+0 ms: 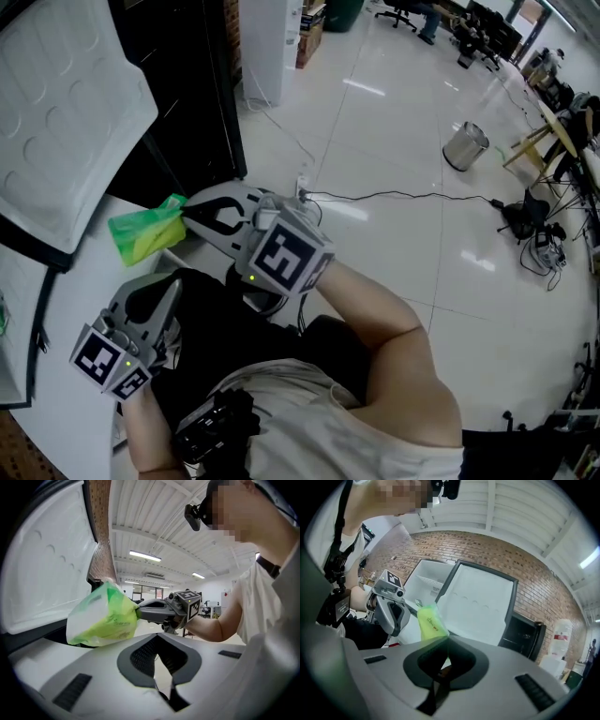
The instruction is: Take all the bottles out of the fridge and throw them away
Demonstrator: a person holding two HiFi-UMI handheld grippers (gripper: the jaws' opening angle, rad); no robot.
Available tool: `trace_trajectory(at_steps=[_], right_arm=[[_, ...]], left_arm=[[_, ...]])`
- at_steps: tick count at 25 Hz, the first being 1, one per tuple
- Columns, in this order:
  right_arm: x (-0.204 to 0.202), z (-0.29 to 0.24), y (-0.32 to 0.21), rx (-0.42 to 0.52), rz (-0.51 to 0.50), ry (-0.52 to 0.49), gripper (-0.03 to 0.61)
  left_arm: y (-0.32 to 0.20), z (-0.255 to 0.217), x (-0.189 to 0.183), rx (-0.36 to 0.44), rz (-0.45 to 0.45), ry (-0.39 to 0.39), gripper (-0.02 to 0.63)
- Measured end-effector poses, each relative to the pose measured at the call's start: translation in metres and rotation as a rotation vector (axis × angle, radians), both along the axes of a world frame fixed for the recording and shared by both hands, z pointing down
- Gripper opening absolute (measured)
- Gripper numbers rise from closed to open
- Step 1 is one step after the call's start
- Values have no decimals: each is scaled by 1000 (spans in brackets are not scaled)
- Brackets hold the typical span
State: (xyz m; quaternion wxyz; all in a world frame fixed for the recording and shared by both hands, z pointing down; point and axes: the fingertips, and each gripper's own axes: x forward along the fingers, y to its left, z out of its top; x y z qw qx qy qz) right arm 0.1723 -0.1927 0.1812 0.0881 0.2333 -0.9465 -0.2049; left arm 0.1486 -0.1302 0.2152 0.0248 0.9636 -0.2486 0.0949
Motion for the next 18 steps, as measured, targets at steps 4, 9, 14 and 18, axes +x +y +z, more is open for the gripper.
trace_trajectory(at_steps=[4, 9, 14, 18], right_arm=[[40, 12, -6, -33, 77, 4, 2], [76, 31, -15, -61, 149, 13, 2], [100, 54, -16, -84, 188, 13, 2], [113, 76, -20, -113, 208, 37, 2]], left_arm=[[-3, 4, 34, -5, 76, 20, 2], [-6, 20, 66, -24, 159, 36, 2], [-5, 40, 89, -42, 200, 37, 2], [-9, 59, 98, -58, 208, 36, 2]])
